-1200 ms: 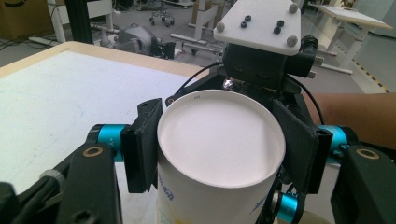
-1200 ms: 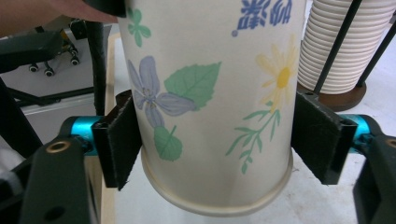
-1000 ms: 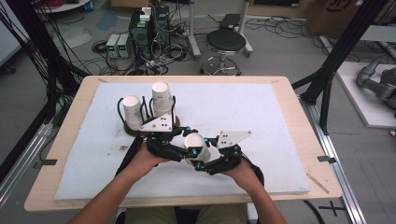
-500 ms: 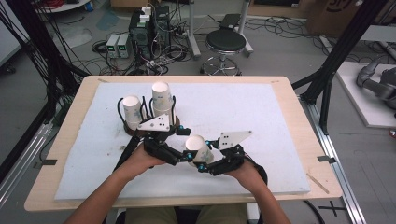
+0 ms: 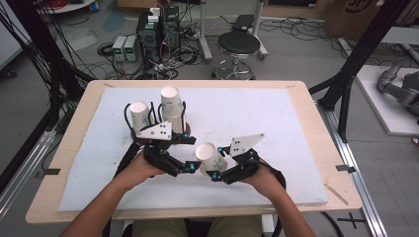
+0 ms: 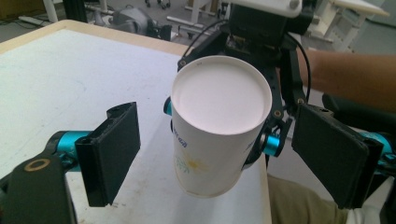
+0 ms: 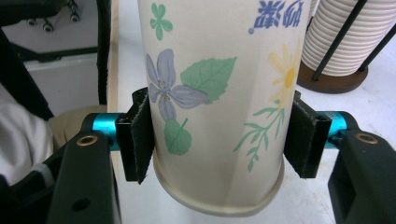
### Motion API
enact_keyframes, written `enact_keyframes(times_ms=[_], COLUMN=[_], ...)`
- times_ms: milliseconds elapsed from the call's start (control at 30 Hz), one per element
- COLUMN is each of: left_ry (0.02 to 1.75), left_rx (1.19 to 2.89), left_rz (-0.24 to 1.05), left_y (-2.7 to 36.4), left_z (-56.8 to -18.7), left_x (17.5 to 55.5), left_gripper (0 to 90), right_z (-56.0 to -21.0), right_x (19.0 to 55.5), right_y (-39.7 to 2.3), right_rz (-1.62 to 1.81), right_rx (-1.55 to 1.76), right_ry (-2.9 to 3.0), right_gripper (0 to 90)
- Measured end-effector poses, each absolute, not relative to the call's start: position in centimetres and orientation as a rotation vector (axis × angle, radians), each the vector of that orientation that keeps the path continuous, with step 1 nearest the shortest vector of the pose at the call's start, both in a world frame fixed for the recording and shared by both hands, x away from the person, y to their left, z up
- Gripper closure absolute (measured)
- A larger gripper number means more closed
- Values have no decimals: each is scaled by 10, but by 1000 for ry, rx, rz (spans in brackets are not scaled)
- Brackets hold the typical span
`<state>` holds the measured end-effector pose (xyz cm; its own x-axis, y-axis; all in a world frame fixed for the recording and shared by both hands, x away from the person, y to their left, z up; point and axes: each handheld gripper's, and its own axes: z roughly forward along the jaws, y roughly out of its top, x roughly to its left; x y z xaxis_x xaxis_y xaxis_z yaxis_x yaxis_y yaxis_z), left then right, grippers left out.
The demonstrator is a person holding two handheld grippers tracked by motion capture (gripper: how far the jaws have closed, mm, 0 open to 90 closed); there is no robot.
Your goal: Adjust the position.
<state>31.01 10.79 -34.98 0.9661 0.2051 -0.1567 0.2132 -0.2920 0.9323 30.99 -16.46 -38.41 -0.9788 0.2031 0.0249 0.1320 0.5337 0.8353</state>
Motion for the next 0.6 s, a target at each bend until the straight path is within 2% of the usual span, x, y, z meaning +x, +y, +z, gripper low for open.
enact_keyframes(times_ms=[600], left_ry=[234], left_rx=[2013], left_rz=[-33], left_y=[102], left_z=[-349], left_x=[309], left_gripper=[166], right_z=[-355], right_x=[315], right_y=[-139], right_rz=[1037], right_rx=[56], right_ry=[2894], right_gripper=[358])
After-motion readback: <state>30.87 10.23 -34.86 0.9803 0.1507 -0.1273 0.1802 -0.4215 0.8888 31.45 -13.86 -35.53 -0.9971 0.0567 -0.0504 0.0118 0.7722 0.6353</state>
